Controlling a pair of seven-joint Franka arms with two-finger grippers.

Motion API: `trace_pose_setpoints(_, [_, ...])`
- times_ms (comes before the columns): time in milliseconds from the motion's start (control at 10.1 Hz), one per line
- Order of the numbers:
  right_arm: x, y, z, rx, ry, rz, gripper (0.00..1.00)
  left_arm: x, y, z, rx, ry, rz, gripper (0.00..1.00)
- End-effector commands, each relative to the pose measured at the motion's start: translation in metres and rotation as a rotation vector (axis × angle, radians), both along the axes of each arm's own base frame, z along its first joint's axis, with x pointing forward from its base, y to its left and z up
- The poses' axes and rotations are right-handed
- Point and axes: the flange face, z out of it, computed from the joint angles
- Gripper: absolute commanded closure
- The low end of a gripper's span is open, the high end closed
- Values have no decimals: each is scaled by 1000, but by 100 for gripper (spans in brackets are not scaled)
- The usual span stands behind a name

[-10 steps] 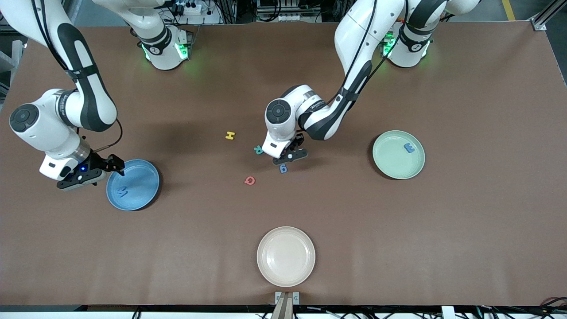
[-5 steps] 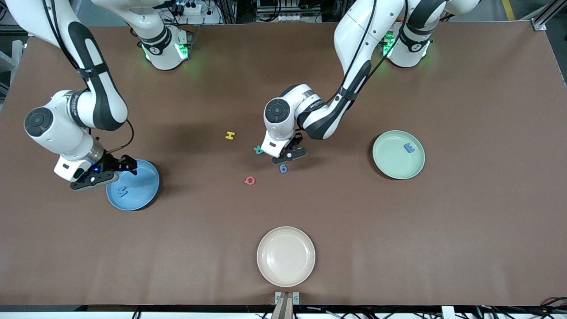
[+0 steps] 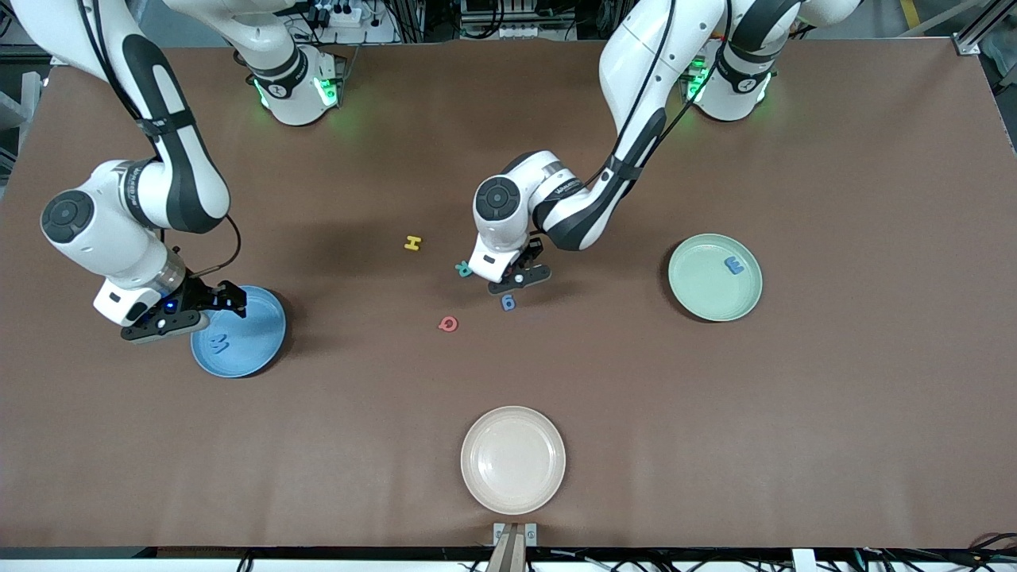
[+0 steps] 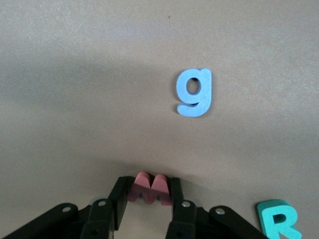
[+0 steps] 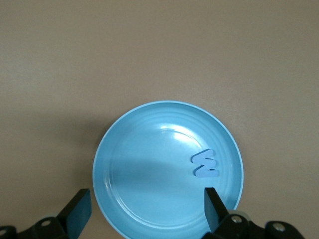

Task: Sort uppercase to blue plate, lowercase to green plate
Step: 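Carry the pink M to the green plate while the right gripper returns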

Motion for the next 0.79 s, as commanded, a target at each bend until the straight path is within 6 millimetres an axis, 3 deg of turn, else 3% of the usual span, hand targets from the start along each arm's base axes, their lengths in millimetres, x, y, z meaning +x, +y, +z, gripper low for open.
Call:
trace_pose_setpoints(0, [6, 3, 25, 24, 40, -44, 0, 5, 7, 15, 18, 36, 21, 87])
trace_pose_setpoints(592, [6, 14, 27, 29, 54, -77, 0, 24, 48, 79, 37, 188, -118, 90])
trace_pose_setpoints(691, [6, 26, 28, 31, 54, -88, 0, 27, 54, 90, 13, 221, -148, 91])
